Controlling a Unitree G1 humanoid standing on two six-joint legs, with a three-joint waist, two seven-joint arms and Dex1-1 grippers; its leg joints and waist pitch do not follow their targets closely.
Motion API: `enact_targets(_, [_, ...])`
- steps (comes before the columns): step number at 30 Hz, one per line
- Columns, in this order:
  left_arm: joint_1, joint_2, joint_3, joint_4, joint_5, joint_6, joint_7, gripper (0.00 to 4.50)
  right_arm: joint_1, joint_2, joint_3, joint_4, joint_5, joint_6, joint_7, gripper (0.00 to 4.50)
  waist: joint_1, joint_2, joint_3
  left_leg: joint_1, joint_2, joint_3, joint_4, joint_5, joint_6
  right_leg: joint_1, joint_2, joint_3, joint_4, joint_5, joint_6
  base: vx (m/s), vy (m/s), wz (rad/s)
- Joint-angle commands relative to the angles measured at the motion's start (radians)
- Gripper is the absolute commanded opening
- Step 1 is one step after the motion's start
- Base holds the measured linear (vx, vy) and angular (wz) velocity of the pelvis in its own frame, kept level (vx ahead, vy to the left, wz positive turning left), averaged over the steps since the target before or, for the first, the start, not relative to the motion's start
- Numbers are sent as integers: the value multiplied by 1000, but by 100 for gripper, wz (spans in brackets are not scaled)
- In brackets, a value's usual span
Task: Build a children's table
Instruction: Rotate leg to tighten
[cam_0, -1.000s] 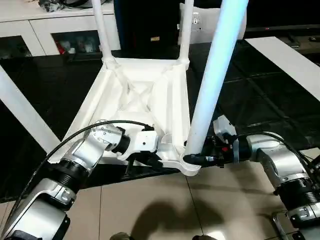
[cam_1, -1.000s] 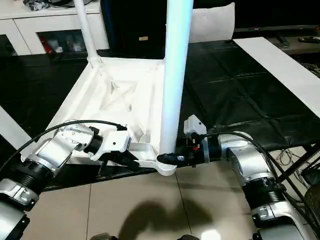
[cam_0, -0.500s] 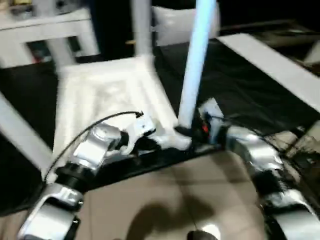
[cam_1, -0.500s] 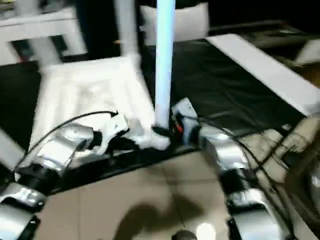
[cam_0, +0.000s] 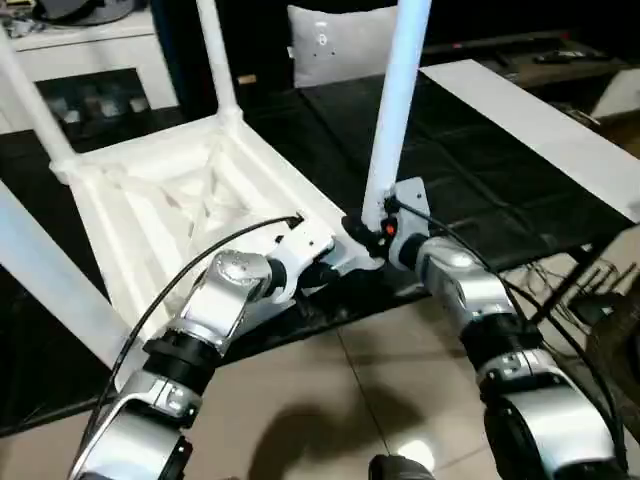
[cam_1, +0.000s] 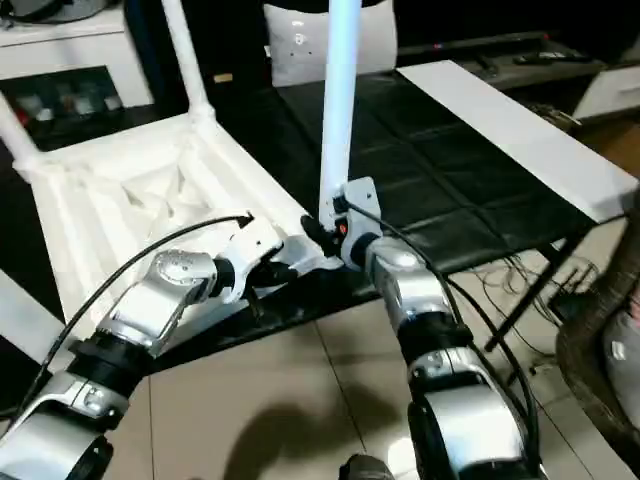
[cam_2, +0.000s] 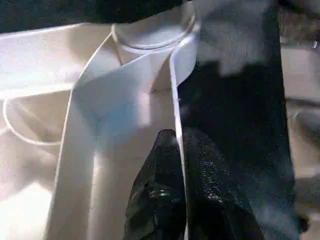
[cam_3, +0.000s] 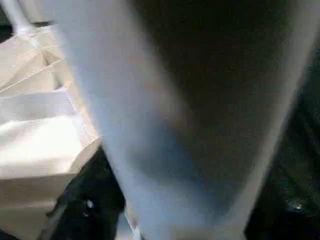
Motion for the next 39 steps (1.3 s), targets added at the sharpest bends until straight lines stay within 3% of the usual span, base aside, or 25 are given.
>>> enact_targets(1, [-41, 14, -28, 2, 25, -58, -32, 0, 29, -7, 19, -55, 10, -9, 51, 343, 18, -13, -79, 4, -31, 40, -69, -333, 72, 64, 20, 2, -61, -336, -197, 0, 0, 0])
enact_targets(2, [-53, 27, -30, 28, 37, -85, -30, 0, 73, -26, 22, -115, 23, -6, 89, 351, 29, -3, -80, 6, -30, 42, -70, -320, 73, 65, 20, 5, -57, -305, -208, 0, 0, 0])
enact_targets(3, [-75, 46, -33, 75, 54, -141, -19, 0, 153, -65, 33, -229, 44, 6, 151, 359, 32, -8, -78, 6, -32, 43, -70, -316, 76, 64, 24, 5, -61, -300, -203, 0, 0, 0])
enact_targets(4, [-86, 59, -39, 102, 65, -182, -20, 0, 202, -89, 38, -297, 61, 18, 188, 359, 50, -2, -81, 15, -30, 44, -68, -306, 80, 65, 25, 8, -58, -273, -200, 0, 0, 0])
enact_targets(5, [-92, 67, -43, 117, 71, -205, -20, 0, 230, -103, 41, -337, 70, 25, 209, 378, 55, -7, -82, 14, -29, 46, -68, -298, 85, 65, 25, 11, -53, -242, -208, 0, 0, 0])
enact_targets(7, [-107, 85, -53, 155, 94, -250, -4, 0, 293, -141, 53, -419, 84, 37, 253, 394, 63, 1, -82, 3, -31, 38, -72, -274, 77, 79, 23, 8, -50, -240, -190, 0, 0, 0])
enact_targets(10, [-121, 104, -62, 196, 113, -293, 20, 0, 358, -180, 63, -496, 97, 48, 292, 420, 62, 4, -84, 0, -31, 37, -73, -281, 66, 81, 21, 7, -49, -238, -188, 0, 0, 0])
enact_targets(12, [-133, 130, -70, 231, 130, -335, 43, 0, 436, -217, 59, -590, 118, 69, 317, 436, 68, 3, -83, 5, -30, 39, -72, -292, 66, 77, 21, 9, -54, -239, -188, 0, 0, 0])
enact_targets(15, [-125, 150, -54, 226, 100, -386, 6, 0, 510, -228, 34, -692, 132, 120, 278, 446, 64, 2, -79, -4, -33, 36, -78, -293, 57, 81, 21, 7, -56, -288, -169, 0, 0, 0])
enact_targets(17, [-104, 151, -26, 195, 51, -387, -40, 44, 539, -215, 10, -742, 135, 145, 225, 450, 65, 2, -79, -2, -31, 37, -79, -303, 44, 76, 20, 7, -59, -320, -164, 0, 0, 0])
enact_targets(19, [-57, 137, 27, 121, -17, -354, -44, 56, 568, -185, -6, -809, 164, 190, 176, 450, 65, -1, -78, 0, -28, 38, -79, -307, 39, 74, 19, 8, -57, -320, -170, 0, 0, 0])
enact_targets(22, [-10, 121, 72, 51, -69, -343, -7, 82, 591, -169, 2, -857, 158, 206, 138, 450, 70, 1, -75, 6, -22, 40, -82, -326, 36, 66, 20, 9, -57, -331, -177, 0, 0, 0])
enact_targets(24, [64, 81, 146, -64, -145, -261, 67, 99, 611, -139, 20, -890, 115, 204, 67, 450, 73, 2, -73, 6, -20, 40, -83, -332, 24, 66, 19, 10, -54, -337, -174, 0, 0, 0])
enact_targets(26, [171, 19, 249, -218, -212, -159, 202, 99, 622, -95, 32, -909, 85, 206, 1, 450, 71, 10, -71, 5, -21, 39, -85, -363, 15, 63, 19, 8, -59, -397, -149, 0, 0, 0])
enact_targets(27, [195, 6, 271, -249, -224, -149, 228, 99, 623, -88, 35, -909, 77, 198, -9, 450, 68, 7, -70, 3, -19, 38, -85, -361, 17, 64, 19, 9, -61, -389, -148, 0, 0, 0])
enact_targets(29, [245, -10, 289, -312, -230, -131, 254, 99, 625, -89, 49, -917, 66, 189, -6, 450, 65, 3, -69, 1, -25, 38, -86, -386, 19, 62, 23, 4, -72, -454, -106, 0, 0, 0])
enact_targets(30, [313, -33, 307, -400, -244, -117, 283, 99, 626, -92, 62, -927, 56, 188, -8, 450, 79, -11, -60, -58, -40, 1, -105, -379, 63, 104, -1, -38, -55, -468, -89, 0, 0, 0])
enact_targets(31, [343, -44, 313, -438, -254, -116, 295, 99, 626, -94, 65, -930, 53, 189, -13, 450, 63, 8, -64, -62, -39, -18, -104, -361, 104, 107, -8, -57, -67, -442, -80, -6, -17, 34])
enact_targets(32, [357, -48, 314, -453, -255, -121, 301, 99, 626, -93, 64, -929, 53, 186, -14, 450, 59, 13, -63, -54, -47, -28, -92, -354, 134, 98, -11, -69, -74, -430, -110, -6, -17, 34])
enact_targets(33, [403, -59, 313, -502, -236, -122, 333, 99, 626, -90, 64, -926, 55, 182, -18, 450, 61, 22, -62, -47, -45, -34, -90, -379, 130, 99, -12, -77, -74, -448, -125, -2, -29, 58])
enact_targets(34, [439, -73, 318, -530, -219, -131, 365, 99, 624, -89, 65, -919, 56, 177, -18, 450, 55, 23, -53, -51, -40, -47, -96, -457, 97, 108, -9, -91, -76, -501, -119, 1, -46, 58])
enact_targets(35, [496, -98, 327, -589, -210, -119, 419, 99, 626, -93, 72, -913, 51, 171, -13, 450, 49, 18, -41, -49, -31, -67, -110, -629, 49, 119, 1, -109, -76, -585, -93, 1, -46, 58])
enact_targets(37, [511, -105, 329, -604, -209, -116, 431, 99, 627, -97, 76, -912, 48, 168, -8, 450, 53, 32, -26, -60, -36, -74, -127, -776, 22, 142, 9, -119, -62, -694, -60, 12, -59, 57])
enact_targets(38, [513, -105, 329, -605, -208, -115, 432, 99, 628, -97, 77, -912, 48, 167, -7, 450, 76, 29, -30, -46, -47, -50, -131, -820, 29, 159, 29, -90, -11, -699, -96, 15, -64, 62])
enact_targets(39, [521, -107, 329, -614, -203, -112, 440, 99, 630, -100, 80, -912, 46, 166, -4, 450, 83, 17, -27, -22, -59, -34, -104, -800, 25, 137, 19, -95, -50, -795, -113, 49, -114, 94])
